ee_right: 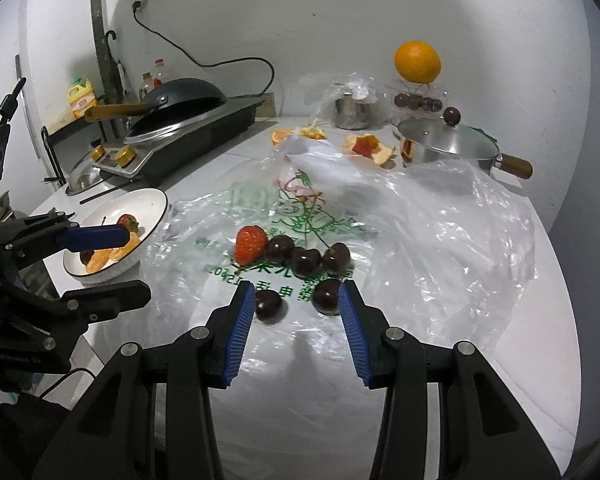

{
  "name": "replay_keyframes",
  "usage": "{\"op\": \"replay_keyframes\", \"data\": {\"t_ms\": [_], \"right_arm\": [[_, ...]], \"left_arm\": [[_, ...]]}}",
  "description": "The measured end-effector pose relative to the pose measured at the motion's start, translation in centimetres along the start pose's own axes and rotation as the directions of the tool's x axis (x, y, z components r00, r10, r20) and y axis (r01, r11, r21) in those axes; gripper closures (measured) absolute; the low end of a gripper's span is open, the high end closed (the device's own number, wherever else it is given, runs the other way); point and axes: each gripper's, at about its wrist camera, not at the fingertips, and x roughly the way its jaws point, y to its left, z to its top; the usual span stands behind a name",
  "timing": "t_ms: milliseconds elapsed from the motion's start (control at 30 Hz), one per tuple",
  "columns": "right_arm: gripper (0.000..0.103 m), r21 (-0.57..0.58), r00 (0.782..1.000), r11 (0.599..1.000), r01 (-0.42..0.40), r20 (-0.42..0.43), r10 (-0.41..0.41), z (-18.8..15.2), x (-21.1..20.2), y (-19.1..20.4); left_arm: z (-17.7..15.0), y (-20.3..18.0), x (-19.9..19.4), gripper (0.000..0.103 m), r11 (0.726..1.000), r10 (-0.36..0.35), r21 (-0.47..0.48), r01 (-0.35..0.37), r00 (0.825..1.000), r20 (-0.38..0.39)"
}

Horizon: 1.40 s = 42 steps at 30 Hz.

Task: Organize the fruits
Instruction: 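Move both open tools back over the cherries on the plastic bag, then grasp a dark cherry with the left tool while the right tool grasps another cherry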

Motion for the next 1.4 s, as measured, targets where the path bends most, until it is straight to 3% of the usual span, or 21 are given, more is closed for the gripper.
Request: {"op": "replay_keyframes", "data": {"t_ms": [1133, 1400], "right_arm": [[0.057, 0.02, 0.996, 0.996, -0.088, -0.018, 0.088, -1.0, 1.9, -5.4], [0.057, 0.026, 0.996, 0.996, -0.086, -0.019, 0.086, -1.0, 2.1, -6.1]], "left_arm": [[1.8, -4.3, 8.9, 0.04, 0.998, -0.024, 0.049, 0.031, 0.991, -0.134], [1.7, -4.6, 10.3, 0.061, 0.997, -0.05, 0.053, 0.059, 0.986, -0.156]]}}
